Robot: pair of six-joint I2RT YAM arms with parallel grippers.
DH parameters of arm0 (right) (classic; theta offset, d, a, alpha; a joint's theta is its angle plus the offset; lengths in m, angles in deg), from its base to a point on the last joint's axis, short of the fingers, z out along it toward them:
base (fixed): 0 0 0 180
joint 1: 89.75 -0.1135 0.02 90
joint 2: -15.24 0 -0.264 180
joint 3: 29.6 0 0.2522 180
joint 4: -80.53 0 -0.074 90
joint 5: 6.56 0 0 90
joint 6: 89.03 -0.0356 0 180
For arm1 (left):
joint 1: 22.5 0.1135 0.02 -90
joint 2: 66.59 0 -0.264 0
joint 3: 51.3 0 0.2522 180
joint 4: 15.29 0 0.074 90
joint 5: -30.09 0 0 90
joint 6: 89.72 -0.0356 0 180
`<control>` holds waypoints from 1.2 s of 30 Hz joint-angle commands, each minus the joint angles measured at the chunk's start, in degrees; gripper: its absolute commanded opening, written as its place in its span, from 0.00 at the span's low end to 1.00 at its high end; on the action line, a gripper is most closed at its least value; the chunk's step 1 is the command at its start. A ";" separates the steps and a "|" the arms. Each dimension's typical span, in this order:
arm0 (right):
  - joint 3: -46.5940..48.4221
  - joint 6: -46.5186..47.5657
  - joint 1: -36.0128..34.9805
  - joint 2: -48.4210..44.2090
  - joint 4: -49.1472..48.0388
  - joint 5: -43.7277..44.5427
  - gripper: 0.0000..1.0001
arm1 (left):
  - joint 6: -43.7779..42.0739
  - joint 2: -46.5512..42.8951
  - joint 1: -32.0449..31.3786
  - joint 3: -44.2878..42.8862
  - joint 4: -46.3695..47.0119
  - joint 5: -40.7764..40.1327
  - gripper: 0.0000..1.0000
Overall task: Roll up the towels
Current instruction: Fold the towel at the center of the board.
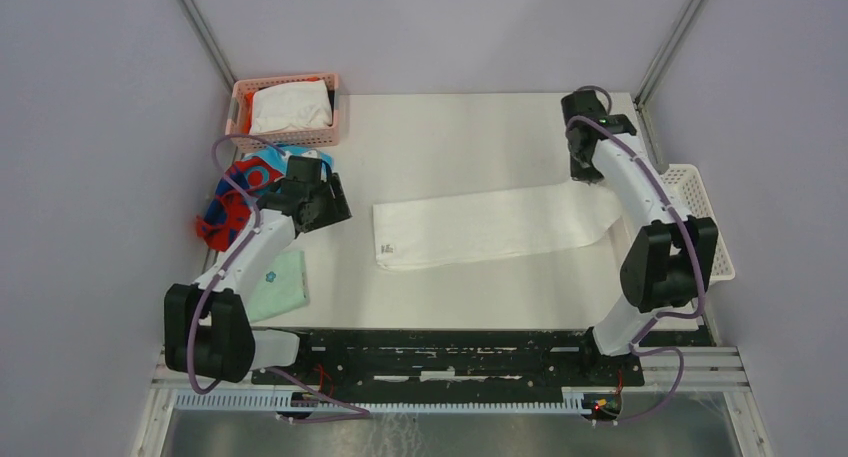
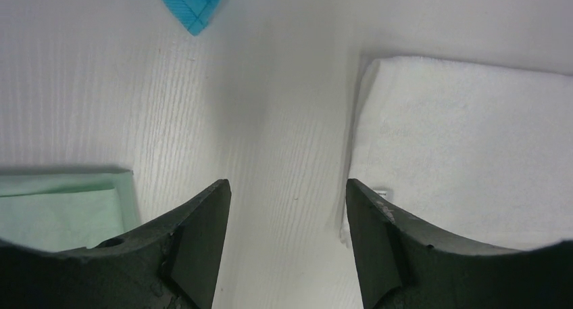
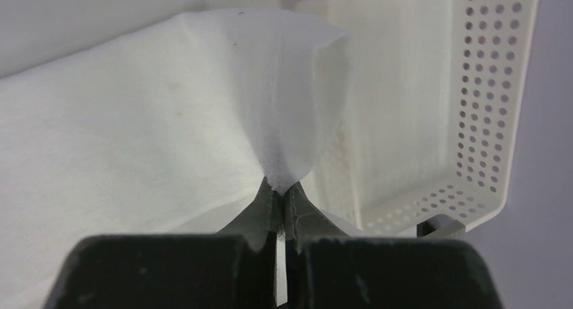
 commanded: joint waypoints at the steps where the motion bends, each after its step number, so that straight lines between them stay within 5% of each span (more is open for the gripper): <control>1: 5.64 -1.69 -9.27 -2.07 3.07 -6.17 0.01 | 1.83 1.11 0.06 0.68 1.35 4.84 0.70; 9: 9.34 -11.49 -23.93 2.20 -0.06 -20.65 0.00 | 7.38 5.47 -0.27 4.81 8.02 14.42 0.67; 19: 17.98 -17.35 -36.24 12.18 -2.56 -21.94 0.00 | 13.29 11.01 -4.07 8.00 14.42 16.43 0.62; 36: 24.95 -21.85 -41.92 19.80 -7.17 -26.40 0.03 | 14.25 15.16 -6.20 9.67 16.00 15.16 0.36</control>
